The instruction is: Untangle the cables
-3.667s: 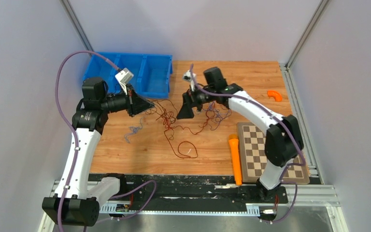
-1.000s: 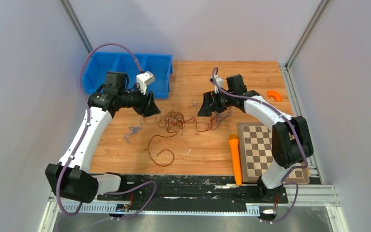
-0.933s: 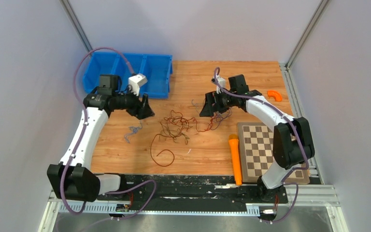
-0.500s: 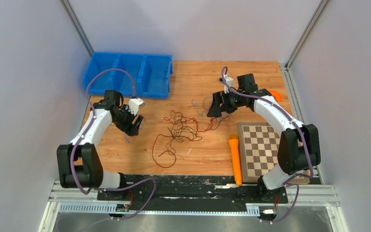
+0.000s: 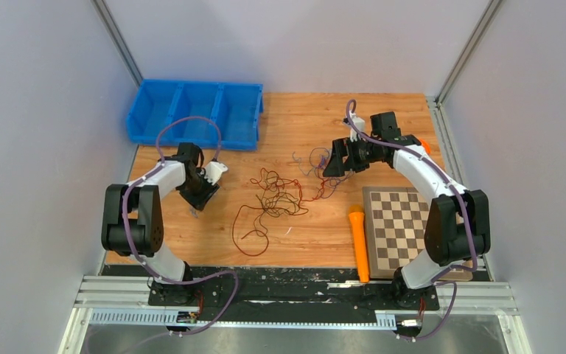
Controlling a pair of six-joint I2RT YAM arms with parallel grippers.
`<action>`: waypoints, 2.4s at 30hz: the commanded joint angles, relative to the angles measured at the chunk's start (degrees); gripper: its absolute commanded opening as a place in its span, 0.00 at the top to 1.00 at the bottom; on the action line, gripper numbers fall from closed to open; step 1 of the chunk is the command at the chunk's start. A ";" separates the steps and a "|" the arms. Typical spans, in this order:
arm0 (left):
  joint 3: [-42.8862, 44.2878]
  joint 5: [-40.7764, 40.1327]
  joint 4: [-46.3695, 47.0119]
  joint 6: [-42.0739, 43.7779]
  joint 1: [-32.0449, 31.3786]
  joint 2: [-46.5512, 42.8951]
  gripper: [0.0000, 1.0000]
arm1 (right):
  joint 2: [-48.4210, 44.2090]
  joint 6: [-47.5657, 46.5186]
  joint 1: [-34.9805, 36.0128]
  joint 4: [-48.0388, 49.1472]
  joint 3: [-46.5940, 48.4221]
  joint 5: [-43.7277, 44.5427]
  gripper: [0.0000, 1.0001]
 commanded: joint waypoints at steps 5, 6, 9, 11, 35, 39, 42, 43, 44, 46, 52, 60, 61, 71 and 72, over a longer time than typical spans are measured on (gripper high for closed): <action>2.85 8.80 -3.26 0.56 -0.02 -11.04 1.00 | -2.27 -1.17 -0.38 -0.95 2.25 -8.64 0.06; 4.12 14.78 -5.22 0.11 -0.03 -15.25 1.00 | -2.14 -0.65 -0.17 -0.91 2.66 -11.31 0.07; 6.78 26.82 -7.86 -3.50 -0.59 -22.43 1.00 | -1.01 1.81 1.48 -0.72 4.90 -18.10 0.10; 8.42 34.74 -8.49 -5.35 -1.70 -27.03 1.00 | -0.22 3.29 3.47 -0.48 6.98 -22.15 0.11; 8.77 47.87 14.16 -22.84 -22.64 -35.07 1.00 | 1.90 29.84 23.67 25.97 15.64 -27.27 0.29; 9.17 47.75 12.53 -21.83 -23.12 -35.10 1.00 | 2.45 29.42 23.34 26.42 15.86 -26.00 0.88; 8.80 46.54 8.50 -18.53 -23.11 -35.73 1.00 | 1.93 29.30 22.11 26.76 15.70 -25.97 1.00; 8.67 46.13 7.44 -16.65 -23.19 -35.92 1.00 | 1.62 29.16 21.42 26.78 15.60 -25.91 1.00; 8.02 45.10 5.70 -15.75 -23.13 -36.41 1.00 | 1.07 29.07 20.70 26.84 15.34 -25.64 1.00; 6.47 43.06 4.28 -13.58 -23.15 -37.54 1.00 | 0.00 28.66 19.08 27.12 14.82 -25.30 1.00; 3.44 39.85 3.38 -11.00 -23.11 -39.59 1.00 | -2.74 28.05 16.73 28.52 12.19 -23.57 1.00; 2.50 39.66 -0.02 -8.90 -22.88 -40.24 1.00 | -3.46 27.56 12.08 29.47 10.89 -24.96 1.00; 2.58 41.20 0.28 -9.98 -22.84 -40.63 1.00 | -2.96 27.04 12.76 29.14 10.78 -26.99 0.88; 6.68 55.61 5.34 -21.04 -22.79 -38.39 1.00 | -4.26 15.78 23.23 26.43 6.30 -31.23 0.05; 6.81 56.16 5.73 -22.49 -22.80 -38.22 1.00 | -3.66 16.01 23.57 26.44 6.79 -31.63 0.05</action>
